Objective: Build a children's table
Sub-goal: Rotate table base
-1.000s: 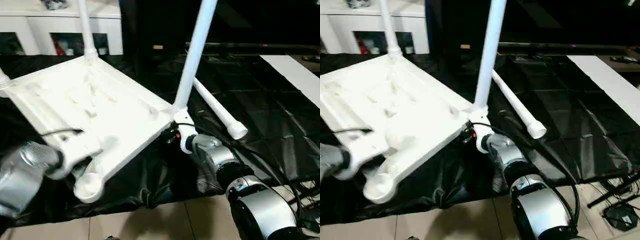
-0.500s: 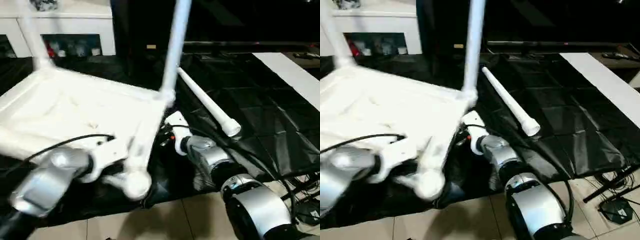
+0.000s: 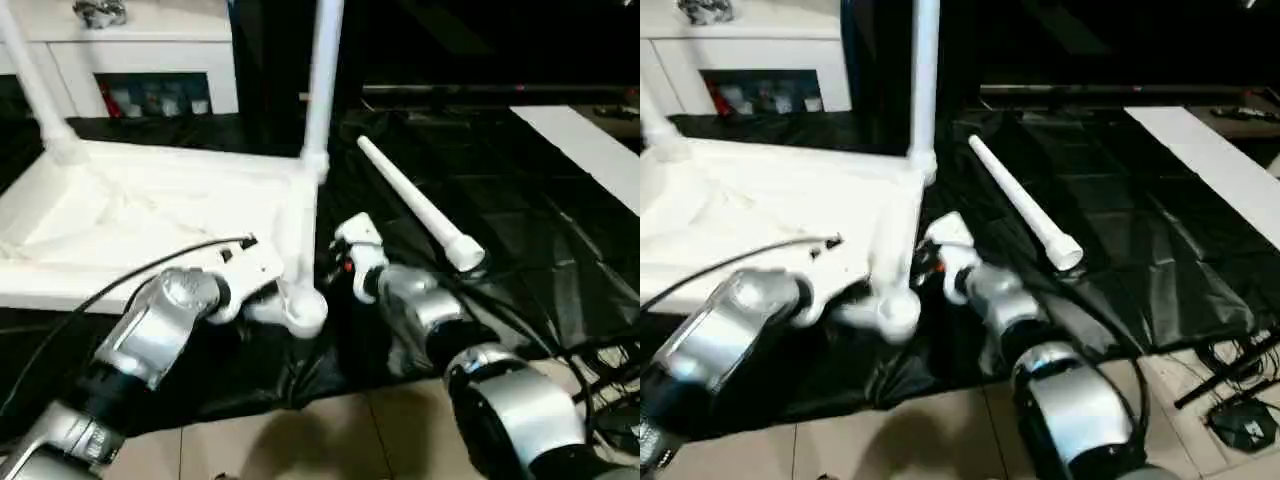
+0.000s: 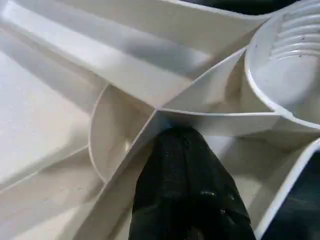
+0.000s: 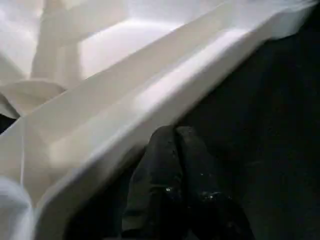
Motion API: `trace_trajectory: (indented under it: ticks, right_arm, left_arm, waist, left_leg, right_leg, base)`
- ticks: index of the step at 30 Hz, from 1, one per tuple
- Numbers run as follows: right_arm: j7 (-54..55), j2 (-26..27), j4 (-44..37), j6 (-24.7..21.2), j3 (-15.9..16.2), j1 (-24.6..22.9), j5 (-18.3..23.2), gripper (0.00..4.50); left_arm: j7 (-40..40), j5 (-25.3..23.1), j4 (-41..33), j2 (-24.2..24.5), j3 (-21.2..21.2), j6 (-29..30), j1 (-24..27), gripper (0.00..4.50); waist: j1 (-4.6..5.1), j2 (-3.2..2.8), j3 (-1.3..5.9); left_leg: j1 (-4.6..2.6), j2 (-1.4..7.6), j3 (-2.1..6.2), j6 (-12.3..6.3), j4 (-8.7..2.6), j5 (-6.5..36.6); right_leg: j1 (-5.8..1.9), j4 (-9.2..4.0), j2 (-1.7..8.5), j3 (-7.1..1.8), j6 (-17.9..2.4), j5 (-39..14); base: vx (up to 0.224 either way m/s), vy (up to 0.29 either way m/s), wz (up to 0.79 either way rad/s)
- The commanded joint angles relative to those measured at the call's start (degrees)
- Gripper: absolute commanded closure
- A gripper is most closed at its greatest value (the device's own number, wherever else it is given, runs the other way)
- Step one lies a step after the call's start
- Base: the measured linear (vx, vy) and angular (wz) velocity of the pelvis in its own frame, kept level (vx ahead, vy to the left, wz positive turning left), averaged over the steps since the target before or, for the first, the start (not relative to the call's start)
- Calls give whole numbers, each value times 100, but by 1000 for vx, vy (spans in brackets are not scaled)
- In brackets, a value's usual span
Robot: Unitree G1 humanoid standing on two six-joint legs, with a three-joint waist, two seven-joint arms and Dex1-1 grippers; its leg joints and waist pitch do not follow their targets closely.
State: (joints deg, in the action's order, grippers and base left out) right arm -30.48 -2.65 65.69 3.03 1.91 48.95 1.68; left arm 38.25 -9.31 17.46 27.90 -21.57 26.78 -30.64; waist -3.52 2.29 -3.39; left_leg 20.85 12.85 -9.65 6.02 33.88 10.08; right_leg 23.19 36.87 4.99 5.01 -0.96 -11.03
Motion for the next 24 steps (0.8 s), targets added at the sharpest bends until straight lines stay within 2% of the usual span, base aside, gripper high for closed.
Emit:
trace_trajectory:
  ticks: [1, 2, 3, 6, 7, 8, 9, 10, 12, 13, 15, 17, 18, 19, 20, 22, 23, 24]
  right_arm:
    - [-19, -272, -444, 40, -199, -122, 125, 446]
    - [-19, -272, -444, 40, -199, -122, 125, 446]
    - [-47, -336, -589, 10, -252, -184, 163, 446]
    - [-75, -497, -1043, -97, -366, -398, 246, 446]
    - [-42, -551, -1207, -132, -395, -488, 258, 446]
    - [-14, -590, -1378, -186, -429, -584, 275, 446]
    - [-14, -590, -1378, -186, -429, -584, 275, 446]
    - [42, -632, -1645, -275, -461, -734, 312, 446]
    - [121, -676, -2131, -456, -469, -1003, 341, 446]
    - [143, -694, -2396, -553, -463, -1153, 347, 446]
    - [162, -709, -2965, -765, -437, -1465, 343, 450]
    - [206, -705, -3440, -949, -451, -1746, 390, 450]
    - [235, -702, -3732, -1054, -448, -1929, 414, 450]
    - [255, -707, -4042, -1168, -434, -2130, 441, 431]
    - [274, -701, -4233, -1262, -426, -2258, 464, 420]
    - [329, -675, -4798, -1571, -400, -2631, 553, 413]
    - [382, -653, -4941, -1599, -409, -2732, 561, 407]
    - [435, -640, -5092, -1662, -410, -2816, 569, 379]
  left_arm:
    - [-759, -279, 697, 11, 397, -209, -241, 450]
    - [-759, -279, 697, 11, 397, -209, -241, 450]
    - [-938, -280, 891, -26, 498, -308, -334, 450]
    - [-1401, -278, 1368, -73, 699, -658, -554, 450]
    - [-1554, -276, 1508, -80, 751, -772, -612, 450]
    - [-1708, -236, 1629, -100, 824, -932, -663, 450]
    - [-1708, -236, 1629, -100, 824, -932, -663, 450]
    - [-1861, -77, 1655, -172, 997, -1210, -685, 450]
    - [-1861, 253, 1274, -326, 1322, -1419, -541, 450]
    - [-1847, 432, 1019, -421, 1500, -1476, -423, 450]
    - [-1668, 804, 544, -580, 1761, -1548, -157, 418]
    - [-1662, 1080, -35, -743, 1948, -1429, 173, 409]
    - [-1606, 1283, -456, -840, 2009, -1314, 412, 406]
    - [-1593, 1458, -873, -934, 2036, -1248, 659, 392]
    - [-1633, 1585, -1156, -1027, 2071, -1175, 820, 381]
    - [-1920, 1782, -1882, -1296, 2189, -1066, 1259, 368]
    - [-2164, 1752, -2059, -1417, 2281, -1022, 1380, 366]
    - [-2327, 1726, -2187, -1512, 2359, -987, 1469, 351]
  waist:
    - [-33, -141, 402]
    - [-34, -135, 409]
    - [-7, -132, 411]
    - [8, -122, 440]
    - [17, -124, 468]
    - [25, -115, 469]
    - [21, -112, 493]
    - [25, -106, 502]
    - [-4, -90, 544]
    - [-13, -85, 542]
    - [-83, -90, 533]
    - [-94, -67, 508]
    - [-117, -55, 476]
    - [-124, -59, 466]
    - [-137, -50, 431]
    - [-139, -60, 376]
    - [-139, -60, 350]
    - [-127, -48, 338]
  left_leg:
    - [-29, -6, -6, 160, -396, 1511]
    - [-27, -9, -12, 143, -390, 1450]
    - [29, -14, 5, 110, -397, 1308]
    - [47, -26, 9, 51, -366, 1055]
    - [58, -17, 18, 2, -351, 807]
    - [59, -23, 16, -21, -341, 734]
    - [43, -19, 16, -79, -323, 565]
    - [46, -28, 13, -119, -315, 465]
    - [33, -37, 2, -346, -262, -28]
    - [41, -26, -2, -409, -256, -118]
    - [13, 25, -16, -542, -256, -163]
    - [23, 32, -29, -564, -268, -53]
    - [-1, 43, -44, -493, -296, 268]
    - [-9, 60, -45, -436, -309, 352]
    - [6, 75, -52, -346, -333, 502]
    - [-29, 75, -69, -170, -380, 960]
    - [-52, 75, -71, -72, -400, 1327]
    - [-70, 54, -67, 3, -414, 1606]
  right_leg:
    - [-297, -523, 256, -284, -956, -1421]
    - [-300, -516, 257, -288, -968, -1332]
    - [-339, -495, 252, -273, -962, -1219]
    - [-358, -478, 250, -275, -999, -903]
    - [-377, -424, 247, -280, -1141, -460]
    - [-380, -414, 233, -285, -1180, -297]
    - [-386, -370, 228, -291, -1285, 84]
    - [-392, -356, 222, -288, -1351, 259]
    - [-405, -283, 202, -297, -1535, 1123]
    - [-395, -268, 204, -294, -1583, 1283]
    - [-371, -270, 224, -285, -1711, 1411]
    - [-367, -284, 224, -285, -1715, 1260]
    - [-345, -337, 232, -283, -1602, 673]
    - [-343, -348, 240, -290, -1561, 504]
    - [-337, -377, 240, -301, -1452, 245]
    - [-310, -460, 231, -315, -1247, -459]
    - [-286, -536, 228, -322, -1057, -1052]
    - [-252, -603, 211, -324, -835, -1603]
  base:
    - [0, 0, 0]
    - [0, 0, 0]
    - [0, 0, 0]
    - [0, 0, 0]
    - [0, 0, 0]
    - [0, 0, 0]
    - [0, 0, 0]
    - [0, 0, 0]
    - [27, 1, 0]
    - [0, 0, 0]
    - [0, 0, 0]
    - [0, 0, 0]
    - [0, 0, 0]
    - [0, 0, 0]
    - [0, 0, 0]
    - [0, 0, 0]
    - [0, 0, 0]
    - [0, 0, 0]
